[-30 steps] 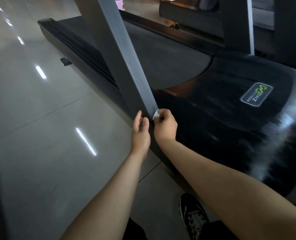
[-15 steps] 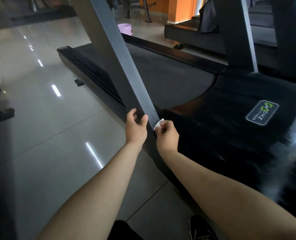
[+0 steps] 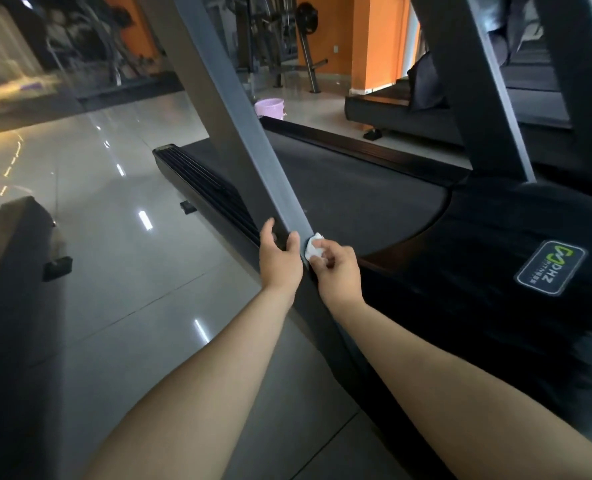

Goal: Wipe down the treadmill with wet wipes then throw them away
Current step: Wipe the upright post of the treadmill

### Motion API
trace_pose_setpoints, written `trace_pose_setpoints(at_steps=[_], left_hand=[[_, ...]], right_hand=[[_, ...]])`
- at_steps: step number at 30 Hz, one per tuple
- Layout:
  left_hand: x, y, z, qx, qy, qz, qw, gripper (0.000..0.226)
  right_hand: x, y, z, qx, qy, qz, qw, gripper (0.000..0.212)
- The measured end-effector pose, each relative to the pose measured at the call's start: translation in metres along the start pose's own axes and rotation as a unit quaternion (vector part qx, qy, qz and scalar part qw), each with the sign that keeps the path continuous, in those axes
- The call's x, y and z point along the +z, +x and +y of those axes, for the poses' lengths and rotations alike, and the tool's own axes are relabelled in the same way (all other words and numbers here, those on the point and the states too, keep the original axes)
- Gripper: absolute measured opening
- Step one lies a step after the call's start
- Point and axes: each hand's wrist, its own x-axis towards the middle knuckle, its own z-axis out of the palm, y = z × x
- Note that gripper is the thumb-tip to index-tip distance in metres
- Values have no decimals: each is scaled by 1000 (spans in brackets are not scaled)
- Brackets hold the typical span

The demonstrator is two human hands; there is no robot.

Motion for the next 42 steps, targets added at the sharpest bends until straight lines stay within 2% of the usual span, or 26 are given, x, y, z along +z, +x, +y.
trace_pose_setpoints(at_steps=[4,12,15,19,23,29,33,38,42], left_hand=[[-3,11,-2,1,28,-19,999,62],[-3,17,1,-25,47,-50,997,56],[-2,21,-6,-28,32,-50,998,57],[-3,14,1,-26,36,-38,998,56],[-3,14,0,-35,12,-36,999,59],[-10,15,4,-47,-29,-51,997,59],[-16,8,10,-64,-69,-63,994,59],[-17,4,15,-70,-78,-59,993,59],[-20,4,18,-78,-58,-71,993,60]], right_hand=[[3,-7,10,0,-41,6,999,29],[17,45,-42,-13,-29,1,1000,36],[7,31,-22,-22,-67,-7,997,40],[-8,1,13,13,-105,-6,994,43],[-10,-1,11,-2,-130,-7,992,43],[6,37,-35,-38,-100,-18,994,36],[5,15,-18,-60,-68,-21,996,44],[-2,-19,19,-14,-54,-38,998,40],[-1,-8,2,2,-59,-44,997,39]])
